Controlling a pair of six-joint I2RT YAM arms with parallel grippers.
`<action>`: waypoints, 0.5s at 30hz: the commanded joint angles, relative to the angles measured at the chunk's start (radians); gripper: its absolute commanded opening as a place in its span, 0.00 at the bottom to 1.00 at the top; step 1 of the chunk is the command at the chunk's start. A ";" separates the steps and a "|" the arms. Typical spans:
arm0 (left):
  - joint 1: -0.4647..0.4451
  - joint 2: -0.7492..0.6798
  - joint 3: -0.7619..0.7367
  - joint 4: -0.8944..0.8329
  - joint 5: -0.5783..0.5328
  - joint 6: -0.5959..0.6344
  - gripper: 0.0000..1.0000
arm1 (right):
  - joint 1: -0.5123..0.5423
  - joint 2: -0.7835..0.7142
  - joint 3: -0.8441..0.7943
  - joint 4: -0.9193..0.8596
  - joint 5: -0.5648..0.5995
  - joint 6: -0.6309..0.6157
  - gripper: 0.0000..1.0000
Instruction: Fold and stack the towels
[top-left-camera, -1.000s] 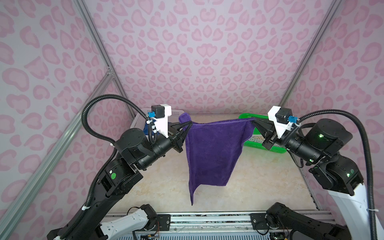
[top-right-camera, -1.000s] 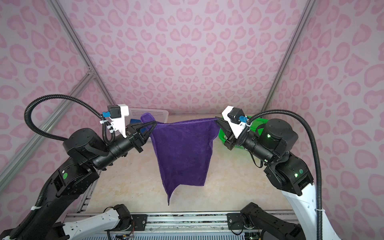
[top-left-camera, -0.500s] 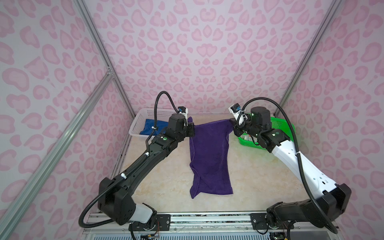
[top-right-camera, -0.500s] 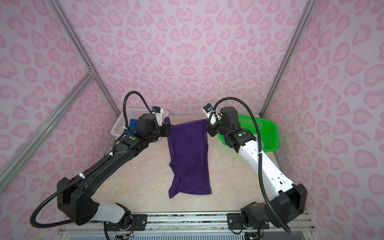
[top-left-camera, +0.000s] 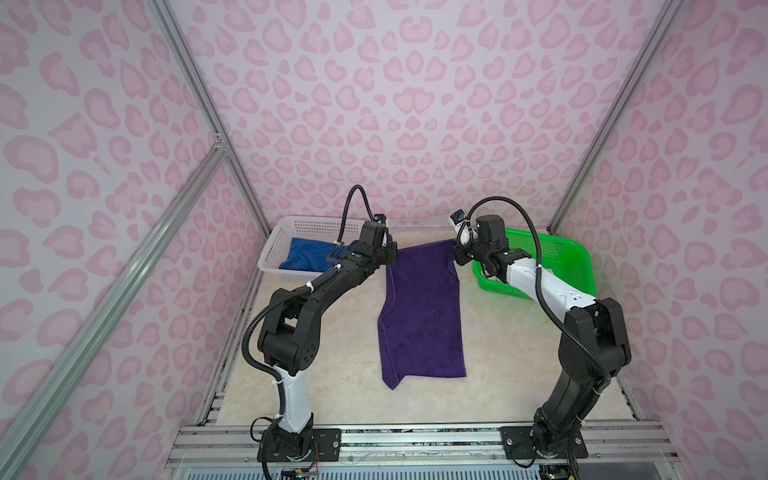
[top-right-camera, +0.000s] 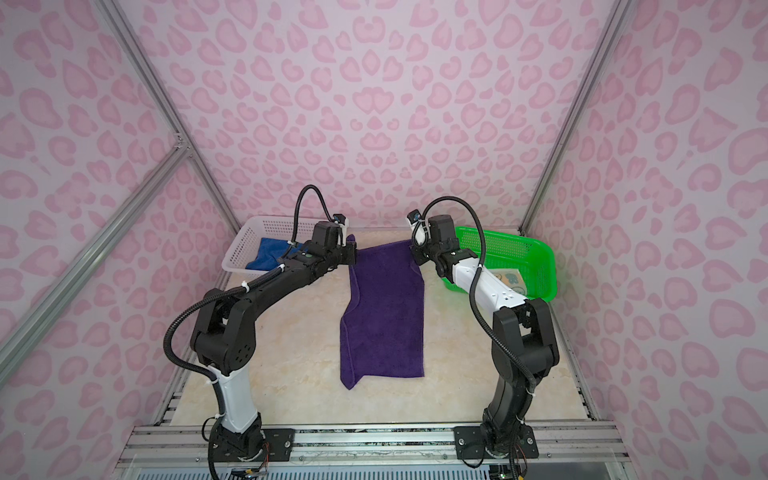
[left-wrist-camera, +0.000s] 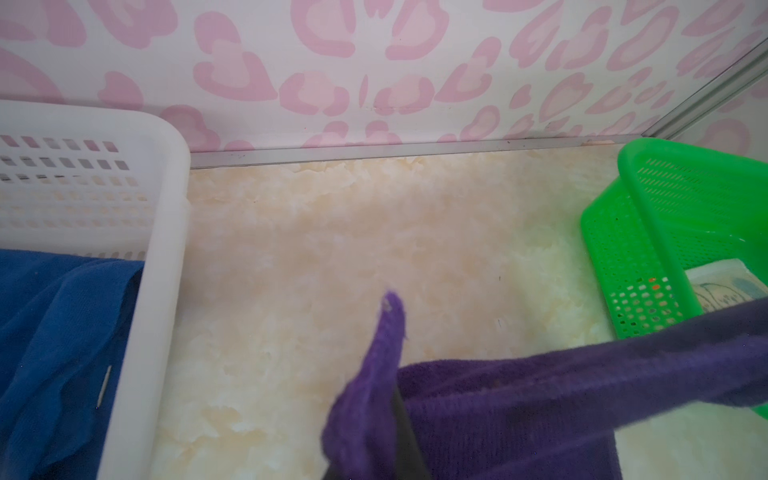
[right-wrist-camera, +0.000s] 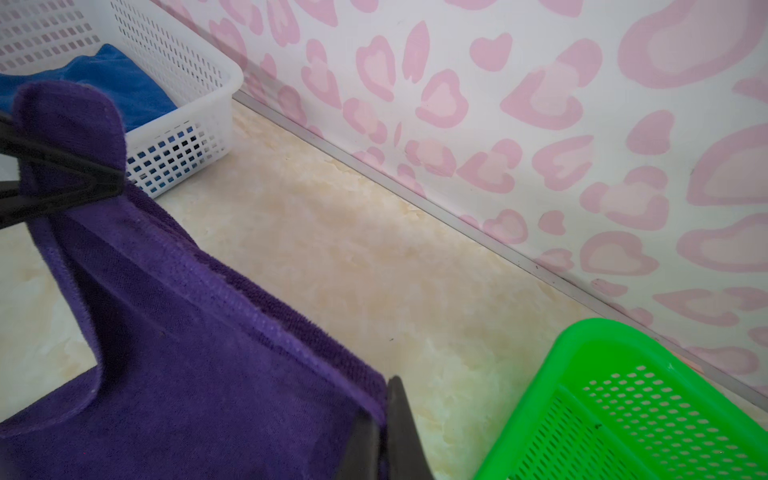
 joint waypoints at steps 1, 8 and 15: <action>0.021 0.019 0.043 0.017 0.017 0.025 0.02 | -0.014 0.013 0.027 0.040 0.040 0.005 0.00; 0.035 0.021 0.107 -0.027 0.029 0.047 0.02 | -0.026 -0.032 0.042 0.037 0.045 -0.036 0.00; 0.035 -0.109 0.045 0.000 0.157 0.040 0.02 | -0.019 -0.206 -0.012 0.017 0.011 -0.070 0.00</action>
